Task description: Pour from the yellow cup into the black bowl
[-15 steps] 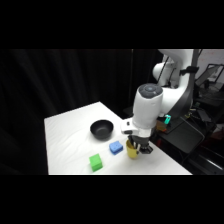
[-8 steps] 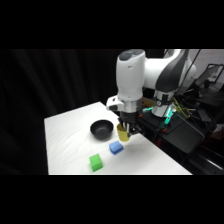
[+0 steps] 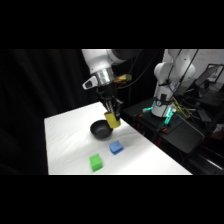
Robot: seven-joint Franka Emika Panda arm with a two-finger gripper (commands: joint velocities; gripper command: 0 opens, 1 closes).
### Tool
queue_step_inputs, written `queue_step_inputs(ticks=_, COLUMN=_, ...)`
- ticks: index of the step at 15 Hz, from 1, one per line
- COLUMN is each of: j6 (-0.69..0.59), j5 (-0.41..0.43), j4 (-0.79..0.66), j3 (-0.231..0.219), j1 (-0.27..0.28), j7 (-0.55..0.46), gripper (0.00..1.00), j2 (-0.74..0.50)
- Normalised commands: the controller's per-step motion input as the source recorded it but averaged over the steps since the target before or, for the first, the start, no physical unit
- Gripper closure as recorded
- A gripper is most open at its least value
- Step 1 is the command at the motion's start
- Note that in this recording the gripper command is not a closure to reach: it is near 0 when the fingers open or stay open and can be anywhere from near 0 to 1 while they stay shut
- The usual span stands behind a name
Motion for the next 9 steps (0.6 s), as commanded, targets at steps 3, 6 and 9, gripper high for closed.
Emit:
queue_step_inputs(ticks=3, j6=-0.77, j5=0.445, j4=0.55, j3=-0.228, j1=-0.347, j7=-0.83, gripper=0.13, j2=0.39)
queue_step_inputs(ticks=6, j6=-0.70, j5=0.428, j4=0.58, j3=-0.064, j1=-0.235, j7=-0.50, gripper=0.13, j2=0.52)
queue_step_inputs(ticks=9, j6=-0.67, j5=0.400, j4=0.54, j3=0.055, j1=-0.152, j7=-0.26, gripper=0.13, j2=0.51)
